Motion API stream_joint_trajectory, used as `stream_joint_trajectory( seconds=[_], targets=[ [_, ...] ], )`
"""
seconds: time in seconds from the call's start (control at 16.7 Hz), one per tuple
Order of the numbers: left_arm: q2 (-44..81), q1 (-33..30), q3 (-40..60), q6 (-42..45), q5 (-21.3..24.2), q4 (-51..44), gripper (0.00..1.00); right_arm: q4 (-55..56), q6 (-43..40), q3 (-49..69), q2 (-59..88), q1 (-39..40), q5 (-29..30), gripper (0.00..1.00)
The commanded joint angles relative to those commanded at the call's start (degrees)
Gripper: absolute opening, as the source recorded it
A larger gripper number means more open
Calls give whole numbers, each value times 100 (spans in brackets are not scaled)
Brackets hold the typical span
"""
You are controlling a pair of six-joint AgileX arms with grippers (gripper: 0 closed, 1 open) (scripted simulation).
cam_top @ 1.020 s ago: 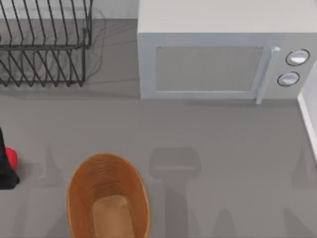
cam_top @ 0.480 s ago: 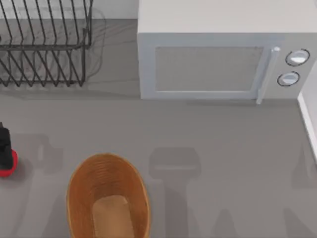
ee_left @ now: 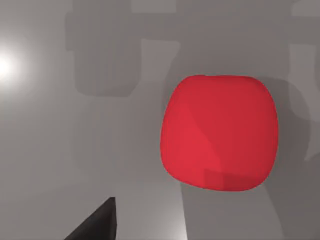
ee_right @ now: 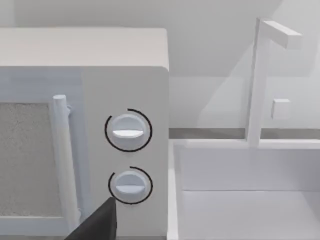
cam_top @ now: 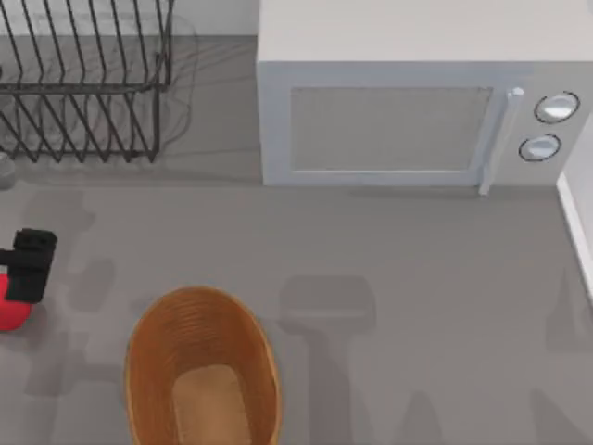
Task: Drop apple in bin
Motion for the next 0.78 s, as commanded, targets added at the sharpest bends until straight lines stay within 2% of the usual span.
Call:
stream_joint_trajectory(
  seconds=[0.36,0.78],
  targets=[
    [1687,50,1295,220,-64,-943,100,0,0,0,0,0,0,100],
    [1832,28,1391,233,-68,-989,100,0,0,0,0,0,0,100]
  ],
)
